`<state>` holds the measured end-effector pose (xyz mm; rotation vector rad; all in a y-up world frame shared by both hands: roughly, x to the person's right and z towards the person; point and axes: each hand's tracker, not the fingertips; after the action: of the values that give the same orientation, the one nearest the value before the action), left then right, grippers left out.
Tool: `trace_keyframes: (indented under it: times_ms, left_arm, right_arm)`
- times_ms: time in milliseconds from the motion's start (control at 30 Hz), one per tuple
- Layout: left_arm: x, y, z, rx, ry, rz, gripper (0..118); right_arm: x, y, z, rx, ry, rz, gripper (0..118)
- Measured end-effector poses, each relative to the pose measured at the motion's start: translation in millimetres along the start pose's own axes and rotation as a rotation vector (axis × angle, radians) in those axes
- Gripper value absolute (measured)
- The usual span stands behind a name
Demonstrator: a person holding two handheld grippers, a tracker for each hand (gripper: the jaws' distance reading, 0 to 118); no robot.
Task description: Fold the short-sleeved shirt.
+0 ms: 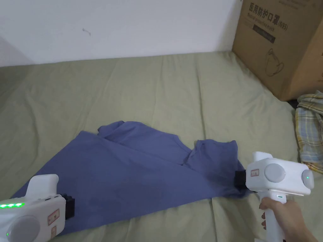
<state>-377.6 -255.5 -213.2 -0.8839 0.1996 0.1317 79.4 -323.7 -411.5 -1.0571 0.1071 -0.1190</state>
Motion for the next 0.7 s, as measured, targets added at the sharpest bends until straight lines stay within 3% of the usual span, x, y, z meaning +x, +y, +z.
trace_keyframes:
  times_ms: [33,67,167,367,633,667,700]
  left_arm:
    - [0.8,1.2,-1.2,-0.004,0.000,-0.007,0]
    - [1.8,2.1,-2.0,-0.005,0.003,-0.015,0]
    - [1.4,4.2,-2.4,0.001,0.013,-0.021,0]
    - [-2.9,19.8,-2.2,0.022,0.014,-0.015,0]
    - [-32.2,92.1,-44.0,0.038,-0.012,0.054,0]
    - [-34.2,102.1,-52.3,0.033,-0.002,0.055,6]
    - [-38.2,114.1,-63.8,0.028,0.009,0.059,20]
  right_arm:
    - [-0.4,2.5,5.6,-0.001,-0.019,0.012,10]
    - [-1.8,5.2,7.8,-0.025,0.027,0.017,6]
    - [-14.8,8.0,20.1,0.002,-0.002,0.092,5]
    - [-26.4,20.9,35.7,0.040,0.016,0.109,5]
    - [-26.1,21.3,33.1,0.032,0.017,0.110,5]
    - [-25.7,21.9,33.1,0.027,0.020,0.114,5]
    - [-24.7,23.9,33.6,0.025,0.024,0.119,5]
